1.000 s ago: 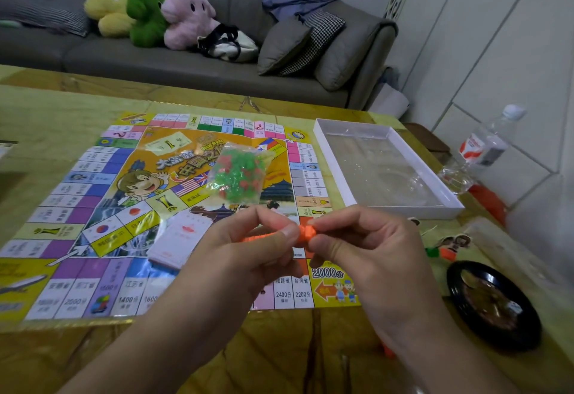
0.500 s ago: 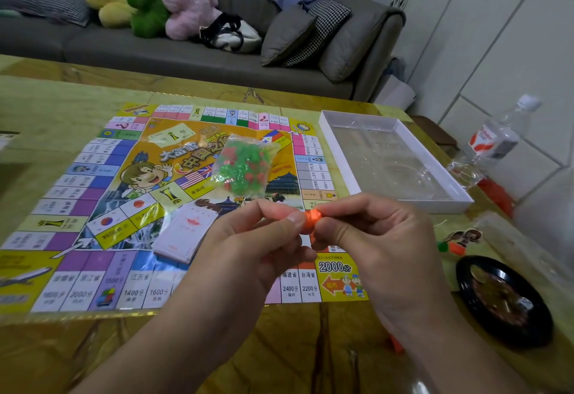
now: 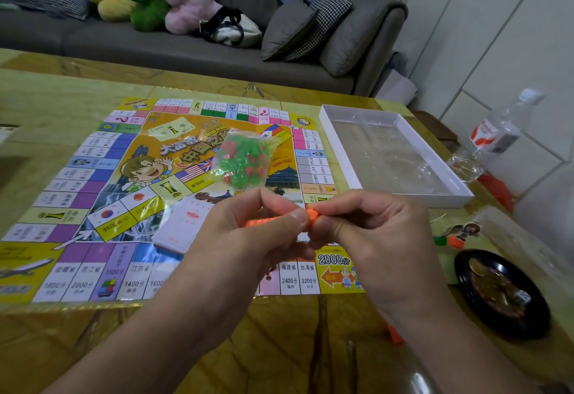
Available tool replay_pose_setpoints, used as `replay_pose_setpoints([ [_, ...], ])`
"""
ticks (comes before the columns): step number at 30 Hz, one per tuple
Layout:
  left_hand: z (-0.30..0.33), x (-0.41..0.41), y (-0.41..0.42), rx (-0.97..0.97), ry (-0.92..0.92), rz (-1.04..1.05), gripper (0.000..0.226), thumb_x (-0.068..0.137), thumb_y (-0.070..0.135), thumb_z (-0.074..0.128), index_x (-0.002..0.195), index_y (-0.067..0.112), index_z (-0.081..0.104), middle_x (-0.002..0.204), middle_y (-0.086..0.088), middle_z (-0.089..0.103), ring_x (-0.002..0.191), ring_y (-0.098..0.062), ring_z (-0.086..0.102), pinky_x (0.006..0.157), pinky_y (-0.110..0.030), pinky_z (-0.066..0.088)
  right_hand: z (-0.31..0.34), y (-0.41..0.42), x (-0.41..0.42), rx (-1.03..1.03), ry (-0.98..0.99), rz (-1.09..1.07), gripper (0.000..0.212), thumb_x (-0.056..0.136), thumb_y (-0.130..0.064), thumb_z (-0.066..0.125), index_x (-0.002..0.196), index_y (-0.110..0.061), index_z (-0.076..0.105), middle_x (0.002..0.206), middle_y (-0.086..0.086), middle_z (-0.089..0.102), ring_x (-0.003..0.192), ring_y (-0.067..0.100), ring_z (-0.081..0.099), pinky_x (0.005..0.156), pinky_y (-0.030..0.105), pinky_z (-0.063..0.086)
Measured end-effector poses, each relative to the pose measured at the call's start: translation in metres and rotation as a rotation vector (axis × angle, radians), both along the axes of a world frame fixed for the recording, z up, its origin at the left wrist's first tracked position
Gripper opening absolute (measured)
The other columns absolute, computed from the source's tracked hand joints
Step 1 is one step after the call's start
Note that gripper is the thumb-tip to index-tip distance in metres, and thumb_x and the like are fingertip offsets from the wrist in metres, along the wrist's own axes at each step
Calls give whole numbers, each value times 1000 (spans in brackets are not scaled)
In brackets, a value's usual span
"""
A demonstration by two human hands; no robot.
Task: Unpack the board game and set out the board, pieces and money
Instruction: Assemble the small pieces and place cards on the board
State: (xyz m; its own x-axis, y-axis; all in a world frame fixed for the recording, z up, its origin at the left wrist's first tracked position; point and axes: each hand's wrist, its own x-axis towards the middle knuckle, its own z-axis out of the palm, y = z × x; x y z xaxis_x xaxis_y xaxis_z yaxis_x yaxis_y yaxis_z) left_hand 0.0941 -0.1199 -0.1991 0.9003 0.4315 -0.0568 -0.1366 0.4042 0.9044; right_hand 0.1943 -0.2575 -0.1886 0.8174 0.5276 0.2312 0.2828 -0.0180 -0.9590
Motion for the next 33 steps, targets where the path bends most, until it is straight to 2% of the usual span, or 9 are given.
replay_pose_setpoints([
  [6, -4, 10, -19, -182, 37, 121, 15, 80, 15, 71, 85, 1, 69, 76, -15, 62, 70, -23, 67, 63, -28, 58, -9, 7, -13, -36, -83, -95, 24, 89, -1, 79, 98, -22, 84, 90, -9, 80, 86, 10, 78, 70, 22, 62],
  [10, -4, 14, -22, -371, 116, 154, 30, 98, 21, 59, 110, -6, 68, 95, -21, 70, 88, -33, 70, 87, -49, 60, -13, 2, -15, -231, -304, -44, 44, 93, -19, 78, 134, -32, 68, 121, -17, 68, 111, 7, 67, 87, 25, 60],
  [14, -4, 12, -23, -390, 215, 80, 34, 100, 24, 56, 107, -7, 69, 81, -13, 59, 63, -21, 55, 62, -33, 50, -14, -8, -15, -417, -383, 50, 79, 77, -45, 89, 145, -40, 49, 132, -24, 51, 119, 1, 58, 91, 16, 53],
  [17, -6, 9, -26, -348, 248, -1, 38, 100, 24, 55, 109, -8, 72, 82, -13, 58, 67, -20, 52, 61, -30, 49, -15, -8, -12, -420, -398, 57, 80, 72, -41, 90, 141, -41, 49, 127, -23, 53, 110, 0, 60, 84, 11, 51],
  [20, -1, 16, -35, -287, 297, -40, 39, 102, 21, 53, 126, -7, 64, 97, -17, 63, 81, -24, 56, 72, -35, 47, -13, -16, -10, -413, -399, 52, 77, 71, -42, 84, 140, -38, 52, 125, -21, 57, 107, 3, 64, 85, 23, 57],
  [22, 6, 20, -42, -291, 337, -80, 38, 106, 11, 47, 138, -9, 52, 107, -21, 58, 86, -25, 53, 69, -33, 41, -10, -24, -11, -418, -386, 61, 75, 70, -39, 84, 139, -36, 54, 123, -21, 59, 108, 4, 64, 86, 26, 58],
  [26, 1, 15, -46, 17, 400, -215, 28, 101, 20, 57, 115, 2, 71, 92, -18, 70, 75, -25, 61, 70, -38, 50, 1, -51, -6, -514, -434, 111, 72, 70, -36, 87, 136, -35, 58, 120, -19, 64, 109, 2, 65, 88, 24, 57],
  [28, -1, 10, -48, 153, 420, -291, 24, 99, 26, 61, 108, 9, 76, 98, -17, 76, 75, -23, 68, 67, -38, 58, 7, -75, 6, -631, -459, 127, 74, 71, -42, 87, 138, -37, 56, 123, -23, 63, 112, -1, 63, 89, 20, 56],
  [33, -2, 10, -57, 169, 440, -282, 19, 98, 22, 66, 106, 6, 73, 96, -17, 75, 71, -23, 67, 60, -36, 57, 10, -145, 44, -886, -469, 28, 67, 63, -39, 89, 125, -39, 64, 111, -24, 62, 103, -5, 61, 81, 16, 54],
])
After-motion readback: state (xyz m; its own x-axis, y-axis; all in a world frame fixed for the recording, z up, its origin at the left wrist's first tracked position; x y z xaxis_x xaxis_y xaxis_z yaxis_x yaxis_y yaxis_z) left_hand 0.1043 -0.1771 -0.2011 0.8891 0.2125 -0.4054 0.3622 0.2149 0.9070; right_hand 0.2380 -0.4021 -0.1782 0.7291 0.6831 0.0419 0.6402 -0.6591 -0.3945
